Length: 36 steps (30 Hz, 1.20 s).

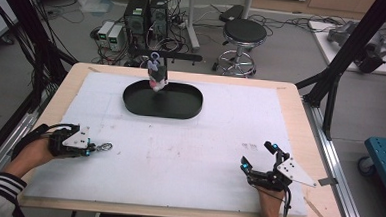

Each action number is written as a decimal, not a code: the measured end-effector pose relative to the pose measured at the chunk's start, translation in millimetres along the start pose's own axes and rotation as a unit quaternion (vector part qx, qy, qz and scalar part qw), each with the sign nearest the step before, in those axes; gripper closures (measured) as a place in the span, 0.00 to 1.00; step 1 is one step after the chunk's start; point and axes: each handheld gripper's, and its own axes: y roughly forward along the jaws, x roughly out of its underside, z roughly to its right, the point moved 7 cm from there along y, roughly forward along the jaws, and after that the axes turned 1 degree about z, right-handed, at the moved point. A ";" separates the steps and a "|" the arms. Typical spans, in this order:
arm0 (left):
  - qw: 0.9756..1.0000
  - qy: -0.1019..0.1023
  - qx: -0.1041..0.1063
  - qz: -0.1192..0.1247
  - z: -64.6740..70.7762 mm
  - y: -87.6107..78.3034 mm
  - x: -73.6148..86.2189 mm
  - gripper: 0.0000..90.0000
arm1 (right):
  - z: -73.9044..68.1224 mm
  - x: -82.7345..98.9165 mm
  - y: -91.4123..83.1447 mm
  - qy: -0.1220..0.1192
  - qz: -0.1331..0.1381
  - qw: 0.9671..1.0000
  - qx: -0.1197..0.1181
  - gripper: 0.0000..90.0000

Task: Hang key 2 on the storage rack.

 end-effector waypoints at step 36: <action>0.962 -0.197 -0.017 0.187 -27.4 -35.7 -22.6 0.98 | -0.4 0.1 -0.1 0.000 -0.001 1.000 0.000 0.02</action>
